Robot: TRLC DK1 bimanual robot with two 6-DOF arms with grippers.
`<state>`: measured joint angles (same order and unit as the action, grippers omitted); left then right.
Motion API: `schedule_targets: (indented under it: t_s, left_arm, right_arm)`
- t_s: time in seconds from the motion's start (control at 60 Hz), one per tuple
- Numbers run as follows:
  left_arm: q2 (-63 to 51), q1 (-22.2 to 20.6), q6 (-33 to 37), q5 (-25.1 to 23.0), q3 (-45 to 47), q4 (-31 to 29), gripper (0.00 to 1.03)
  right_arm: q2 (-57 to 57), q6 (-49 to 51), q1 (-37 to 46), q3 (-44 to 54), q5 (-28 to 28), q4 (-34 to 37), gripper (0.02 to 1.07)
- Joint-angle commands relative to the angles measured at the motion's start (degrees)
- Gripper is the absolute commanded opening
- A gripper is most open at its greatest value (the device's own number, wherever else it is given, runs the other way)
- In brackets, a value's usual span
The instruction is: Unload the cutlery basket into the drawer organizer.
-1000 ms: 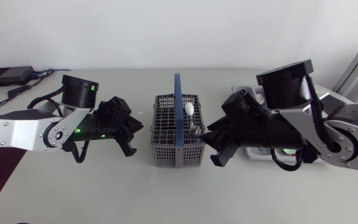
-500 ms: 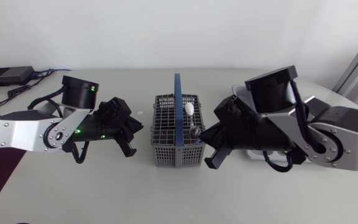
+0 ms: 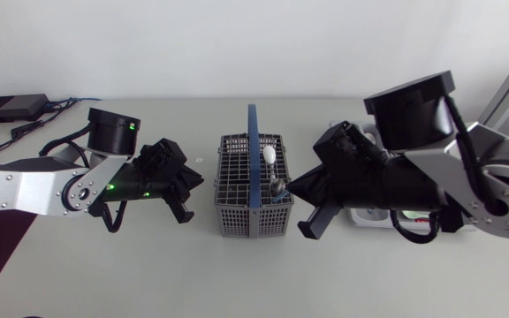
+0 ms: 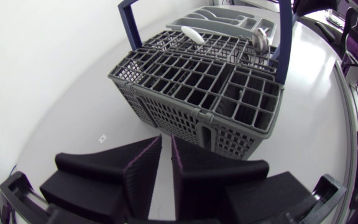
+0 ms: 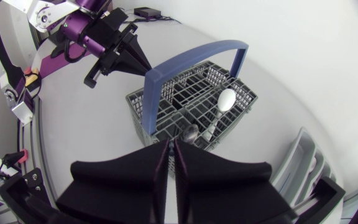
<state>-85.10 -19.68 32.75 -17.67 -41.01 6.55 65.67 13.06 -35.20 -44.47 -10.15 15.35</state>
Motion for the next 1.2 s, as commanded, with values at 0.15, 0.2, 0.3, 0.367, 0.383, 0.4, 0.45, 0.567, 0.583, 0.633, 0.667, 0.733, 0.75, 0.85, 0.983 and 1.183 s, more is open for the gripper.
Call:
schedule_targets:
  t_s: [0.15,0.2,0.3,0.367,0.383,0.4,0.45,0.567,0.583,0.633,0.667,0.733,0.75,0.85,0.983,1.183]
  left_arm:
    - [0.5,0.3,-0.1,-0.3,1.8,0.8,0.30]
    - [0.5,0.5,0.0,-0.3,1.8,0.8,0.30]
    - [0.7,0.6,0.1,-0.3,1.8,0.8,0.30]
    - [1.0,0.5,0.1,-0.3,2.0,0.8,0.30]
    - [1.1,0.5,0.1,-0.3,2.0,0.8,0.30]
    - [1.1,0.5,0.1,-0.3,2.0,0.8,0.30]
    - [1.2,0.5,0.2,-0.3,2.1,0.8,0.30]
    - [1.3,0.4,0.4,-0.3,2.3,0.8,0.30]
    - [1.4,0.5,0.4,-0.3,2.3,0.8,0.30]
    - [1.6,0.4,0.5,-0.3,2.3,0.8,0.30]
    - [1.7,0.4,0.5,-0.3,2.3,0.7,0.30]
    - [1.8,0.3,0.6,-0.3,2.3,0.7,0.30]
    - [1.9,0.3,0.6,-0.3,2.3,0.7,0.30]
    - [2.0,0.3,0.6,-0.3,2.3,0.7,0.30]
    - [2.2,0.1,0.7,-0.3,2.3,0.7,0.30]
    - [2.2,-0.3,0.7,-0.3,2.5,0.6,0.30]
  right_arm:
    - [-6.8,-1.5,-0.4,-6.4,0.7,8.7,0.08]
    - [-8.2,-1.5,-0.4,-7.4,0.7,10.7,0.08]
    - [-11.0,-1.6,-0.3,-9.8,0.7,15.3,0.08]
    - [-13.2,-1.6,0.2,-11.8,0.8,18.7,0.08]
    - [-13.5,-1.6,0.3,-12.2,0.8,19.3,0.08]
    - [-14.0,-1.6,0.6,-12.7,0.8,20.1,0.08]
    - [-15.0,-1.5,1.2,-13.8,0.9,22.1,0.08]
    - [-17.7,-0.5,3.6,-15.2,0.9,26.0,0.08]
    - [-17.9,-0.4,3.9,-15.2,0.9,26.4,0.08]
    - [-19.0,0.3,5.6,-15.3,0.9,28.1,0.08]
    - [-19.4,0.7,6.5,-15.4,0.8,28.7,0.08]
    - [-20.3,1.6,9.0,-15.8,0.6,30.4,0.08]
    - [-20.5,1.7,9.5,-16.0,0.5,30.8,0.08]
    - [-20.5,3.2,13.4,-17.0,0.5,33.2,0.08]
    - [-17.2,5.0,18.7,-17.4,0.5,34.6,0.08]
    - [-9.2,8.1,25.8,-17.8,-0.5,35.2,0.08]
